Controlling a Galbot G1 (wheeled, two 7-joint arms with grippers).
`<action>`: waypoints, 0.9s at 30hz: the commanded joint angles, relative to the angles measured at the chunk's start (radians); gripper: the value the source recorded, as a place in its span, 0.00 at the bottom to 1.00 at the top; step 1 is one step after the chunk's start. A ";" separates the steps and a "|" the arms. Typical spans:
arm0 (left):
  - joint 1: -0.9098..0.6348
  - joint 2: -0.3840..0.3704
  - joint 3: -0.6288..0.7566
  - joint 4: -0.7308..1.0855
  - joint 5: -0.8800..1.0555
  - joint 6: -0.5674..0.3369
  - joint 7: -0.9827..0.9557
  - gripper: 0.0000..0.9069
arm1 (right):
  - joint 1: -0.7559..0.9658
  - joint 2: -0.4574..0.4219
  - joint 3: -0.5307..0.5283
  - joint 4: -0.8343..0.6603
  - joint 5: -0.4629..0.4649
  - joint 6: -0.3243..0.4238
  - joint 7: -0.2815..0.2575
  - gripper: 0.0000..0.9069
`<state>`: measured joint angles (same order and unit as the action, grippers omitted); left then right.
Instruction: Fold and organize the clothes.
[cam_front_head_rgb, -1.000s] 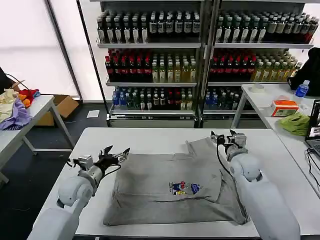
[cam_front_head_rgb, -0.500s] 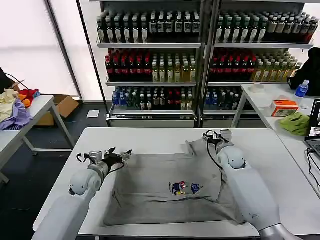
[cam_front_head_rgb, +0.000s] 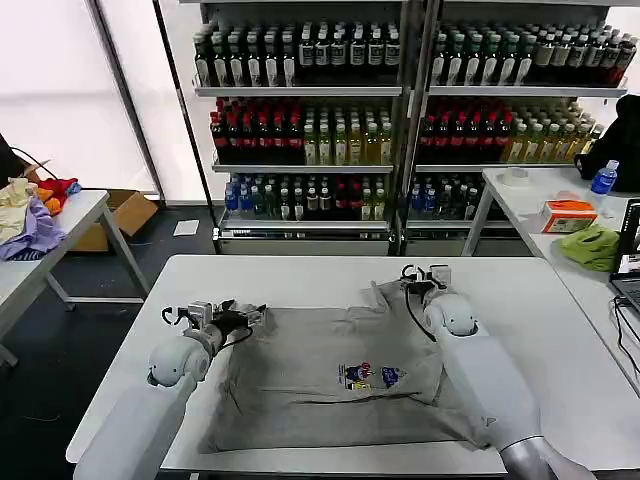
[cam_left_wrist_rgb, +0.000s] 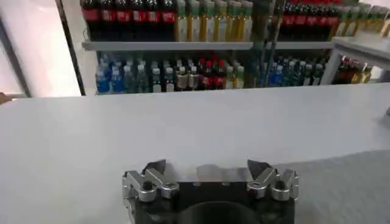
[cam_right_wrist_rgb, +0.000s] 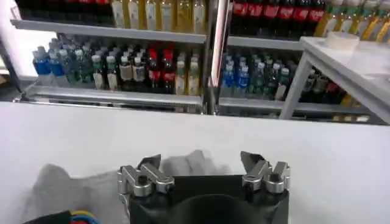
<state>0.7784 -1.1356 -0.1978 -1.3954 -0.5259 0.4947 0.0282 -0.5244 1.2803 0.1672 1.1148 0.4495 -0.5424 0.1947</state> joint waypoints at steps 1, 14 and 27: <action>-0.013 -0.009 0.013 0.031 0.010 0.004 0.001 0.87 | -0.010 0.017 0.000 -0.028 -0.006 -0.001 -0.002 0.97; 0.038 0.011 0.017 -0.021 0.005 0.016 0.010 0.01 | -0.056 0.003 0.008 0.023 0.004 -0.005 0.015 0.00; 0.104 -0.011 -0.020 -0.060 0.024 0.008 0.032 0.01 | -0.068 0.006 0.020 0.061 0.015 -0.015 0.035 0.00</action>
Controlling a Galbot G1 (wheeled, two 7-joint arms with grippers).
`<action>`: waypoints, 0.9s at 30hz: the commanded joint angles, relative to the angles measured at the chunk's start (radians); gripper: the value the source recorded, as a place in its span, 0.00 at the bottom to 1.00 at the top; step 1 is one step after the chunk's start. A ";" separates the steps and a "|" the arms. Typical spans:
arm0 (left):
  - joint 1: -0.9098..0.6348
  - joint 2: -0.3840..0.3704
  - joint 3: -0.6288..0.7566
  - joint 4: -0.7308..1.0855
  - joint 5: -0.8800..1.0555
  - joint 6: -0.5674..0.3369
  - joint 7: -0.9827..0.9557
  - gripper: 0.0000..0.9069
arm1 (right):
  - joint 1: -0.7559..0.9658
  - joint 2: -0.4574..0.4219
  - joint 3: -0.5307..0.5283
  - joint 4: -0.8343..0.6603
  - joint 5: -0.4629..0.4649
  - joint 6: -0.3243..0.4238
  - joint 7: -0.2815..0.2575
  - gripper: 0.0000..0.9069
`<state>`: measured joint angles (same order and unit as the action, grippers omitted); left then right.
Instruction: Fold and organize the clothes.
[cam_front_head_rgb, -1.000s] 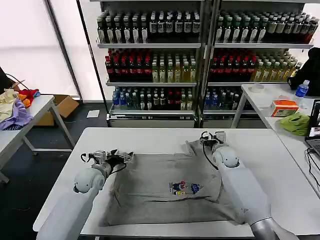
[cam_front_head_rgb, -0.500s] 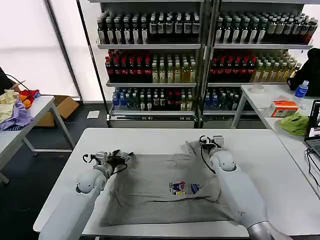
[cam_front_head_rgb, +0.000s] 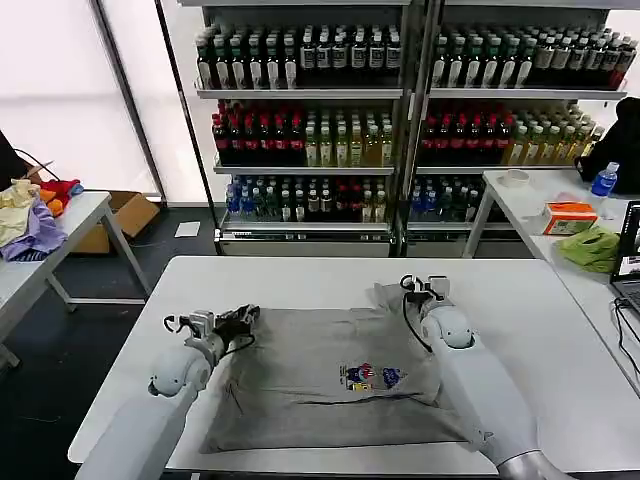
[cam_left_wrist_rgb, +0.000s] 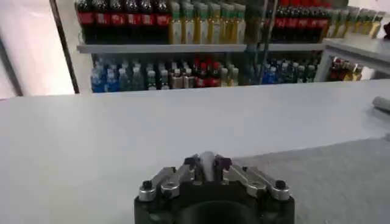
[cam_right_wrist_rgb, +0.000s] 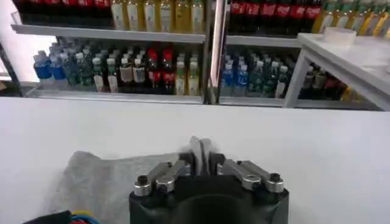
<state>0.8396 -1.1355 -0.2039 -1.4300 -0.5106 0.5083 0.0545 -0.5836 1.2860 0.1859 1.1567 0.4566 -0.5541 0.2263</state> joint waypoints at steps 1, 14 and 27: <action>0.042 -0.011 -0.017 -0.027 0.008 -0.009 0.003 0.01 | -0.012 -0.001 0.003 0.028 0.015 -0.004 0.004 0.00; 0.045 0.000 -0.061 -0.118 -0.034 -0.111 -0.018 0.00 | -0.069 -0.031 0.037 0.220 0.055 0.012 0.019 0.00; 0.113 0.023 -0.090 -0.226 -0.049 -0.125 -0.017 0.00 | -0.128 -0.037 0.062 0.427 0.049 0.024 0.064 0.00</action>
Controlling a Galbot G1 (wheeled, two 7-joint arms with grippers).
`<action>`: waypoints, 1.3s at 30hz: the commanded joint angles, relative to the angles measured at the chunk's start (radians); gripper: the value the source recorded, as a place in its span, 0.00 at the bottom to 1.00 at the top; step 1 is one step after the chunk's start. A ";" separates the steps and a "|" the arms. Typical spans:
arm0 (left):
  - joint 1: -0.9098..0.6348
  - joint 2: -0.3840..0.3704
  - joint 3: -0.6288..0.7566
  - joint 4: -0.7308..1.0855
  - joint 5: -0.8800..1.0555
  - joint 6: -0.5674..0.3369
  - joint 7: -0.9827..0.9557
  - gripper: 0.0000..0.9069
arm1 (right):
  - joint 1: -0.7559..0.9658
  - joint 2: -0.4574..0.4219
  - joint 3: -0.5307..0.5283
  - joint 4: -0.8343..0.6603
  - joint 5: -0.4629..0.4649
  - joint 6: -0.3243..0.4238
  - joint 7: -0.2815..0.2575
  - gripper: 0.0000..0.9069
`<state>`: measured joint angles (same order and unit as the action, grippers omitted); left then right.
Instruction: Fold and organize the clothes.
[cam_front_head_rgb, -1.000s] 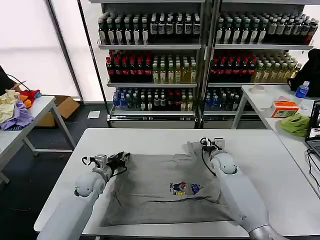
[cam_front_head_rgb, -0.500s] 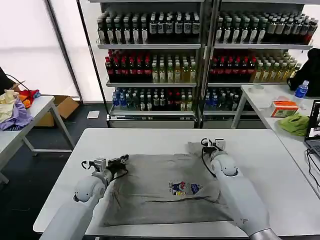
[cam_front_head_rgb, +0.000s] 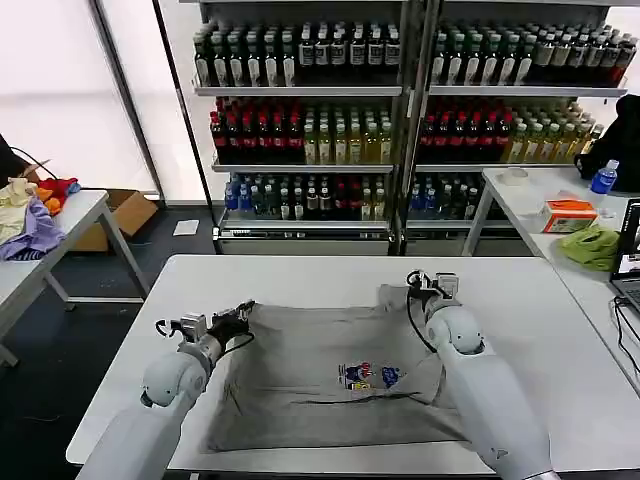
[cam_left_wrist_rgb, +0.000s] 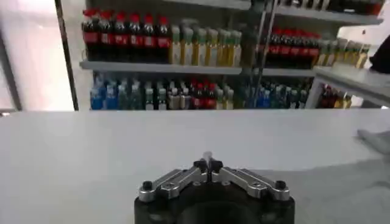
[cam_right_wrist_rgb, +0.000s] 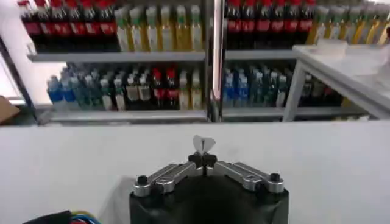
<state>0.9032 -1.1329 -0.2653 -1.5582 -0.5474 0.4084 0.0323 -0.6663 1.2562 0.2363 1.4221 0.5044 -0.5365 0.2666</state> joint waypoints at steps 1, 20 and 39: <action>0.057 0.024 -0.035 -0.105 -0.012 -0.023 0.006 0.00 | -0.055 -0.008 0.014 0.179 -0.001 0.005 0.028 0.00; 0.305 0.078 -0.113 -0.286 0.018 -0.024 0.038 0.00 | -0.433 -0.045 0.116 0.513 -0.028 -0.027 0.082 0.00; 0.451 0.054 -0.146 -0.354 0.098 -0.019 0.049 0.00 | -0.727 -0.067 0.241 0.664 -0.047 -0.022 0.098 0.00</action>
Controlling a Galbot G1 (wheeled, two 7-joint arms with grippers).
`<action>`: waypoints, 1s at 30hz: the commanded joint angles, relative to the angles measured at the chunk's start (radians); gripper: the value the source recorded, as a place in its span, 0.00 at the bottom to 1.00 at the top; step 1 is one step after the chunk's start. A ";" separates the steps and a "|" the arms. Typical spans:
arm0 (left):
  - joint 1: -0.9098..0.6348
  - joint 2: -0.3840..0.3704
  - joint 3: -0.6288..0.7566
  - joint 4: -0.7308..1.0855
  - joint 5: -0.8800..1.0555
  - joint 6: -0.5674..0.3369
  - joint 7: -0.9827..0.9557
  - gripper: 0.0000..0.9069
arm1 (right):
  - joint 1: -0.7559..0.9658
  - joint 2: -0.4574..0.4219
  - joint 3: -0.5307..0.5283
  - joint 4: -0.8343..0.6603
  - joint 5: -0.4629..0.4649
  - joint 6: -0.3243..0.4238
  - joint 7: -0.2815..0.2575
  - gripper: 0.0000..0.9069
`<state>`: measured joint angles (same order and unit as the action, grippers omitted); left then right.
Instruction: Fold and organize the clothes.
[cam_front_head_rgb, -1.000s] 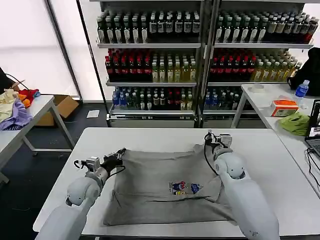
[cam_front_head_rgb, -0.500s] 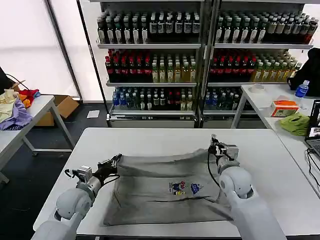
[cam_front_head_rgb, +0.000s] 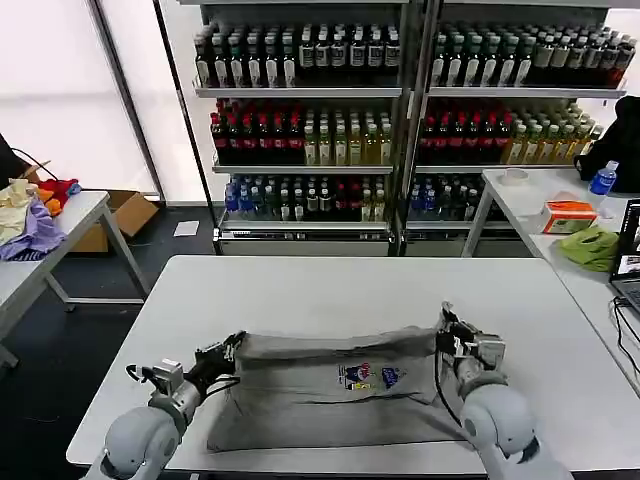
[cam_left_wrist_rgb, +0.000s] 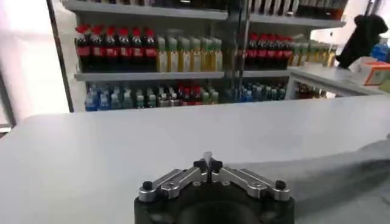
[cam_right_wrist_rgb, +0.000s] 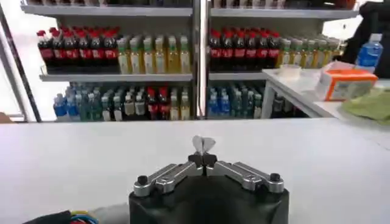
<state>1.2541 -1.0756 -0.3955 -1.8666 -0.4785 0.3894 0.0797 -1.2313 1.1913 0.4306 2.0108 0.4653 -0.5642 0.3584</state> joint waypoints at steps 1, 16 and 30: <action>0.111 -0.006 -0.022 -0.049 0.034 -0.001 0.003 0.00 | -0.175 -0.001 0.048 0.074 -0.013 0.012 0.005 0.00; 0.179 -0.033 -0.034 -0.056 0.085 -0.013 0.025 0.00 | -0.257 0.028 0.033 0.060 -0.086 0.051 0.015 0.00; 0.198 -0.021 -0.070 -0.112 0.074 -0.005 0.023 0.00 | -0.269 0.024 0.041 0.082 -0.082 0.049 0.024 0.00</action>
<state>1.4337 -1.1044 -0.4470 -1.9385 -0.3993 0.3785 0.1051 -1.4806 1.2135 0.4658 2.0748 0.3870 -0.5158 0.3801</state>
